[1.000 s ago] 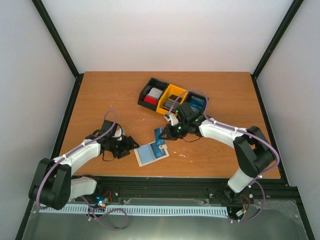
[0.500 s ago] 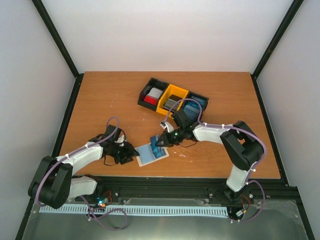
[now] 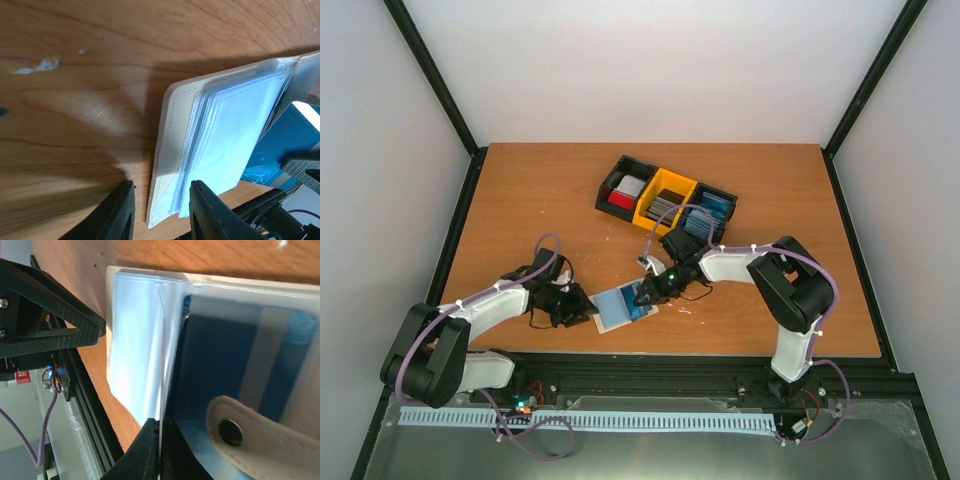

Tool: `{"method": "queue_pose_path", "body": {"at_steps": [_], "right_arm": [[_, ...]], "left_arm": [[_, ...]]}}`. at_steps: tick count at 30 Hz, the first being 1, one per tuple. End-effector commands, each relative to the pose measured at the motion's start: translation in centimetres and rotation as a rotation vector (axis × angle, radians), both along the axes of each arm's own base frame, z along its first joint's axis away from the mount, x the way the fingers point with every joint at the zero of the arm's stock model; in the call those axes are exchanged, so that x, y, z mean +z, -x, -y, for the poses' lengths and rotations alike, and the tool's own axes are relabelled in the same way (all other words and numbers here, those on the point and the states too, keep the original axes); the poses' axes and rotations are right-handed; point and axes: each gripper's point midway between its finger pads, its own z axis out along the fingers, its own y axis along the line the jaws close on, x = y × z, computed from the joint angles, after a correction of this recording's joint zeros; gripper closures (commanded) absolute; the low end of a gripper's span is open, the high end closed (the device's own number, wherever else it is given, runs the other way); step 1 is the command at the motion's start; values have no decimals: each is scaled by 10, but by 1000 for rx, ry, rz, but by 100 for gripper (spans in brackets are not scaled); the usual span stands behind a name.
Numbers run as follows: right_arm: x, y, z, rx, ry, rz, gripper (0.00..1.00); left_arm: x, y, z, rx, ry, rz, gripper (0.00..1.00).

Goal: Put the credit cards into the card holder
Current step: Insert the credit card into the card holder.

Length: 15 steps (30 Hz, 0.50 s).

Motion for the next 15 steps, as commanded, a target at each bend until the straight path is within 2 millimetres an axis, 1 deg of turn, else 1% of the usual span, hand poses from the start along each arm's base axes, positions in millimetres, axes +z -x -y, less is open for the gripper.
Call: {"method": "queue_pose_path", "body": {"at_steps": [1,10,15], "right_arm": [[2,6,-13,54,-35,5,97],[-2,5,-25,54,-49,-67,97],[1,3,-30,21,-65,-112,97]], "left_arm": [[-7,1,-4,14,-45,-27,69],[-11,1,-5,12,-60,-36,72],[-13,2,-7,12,-71,-40,74]]}}
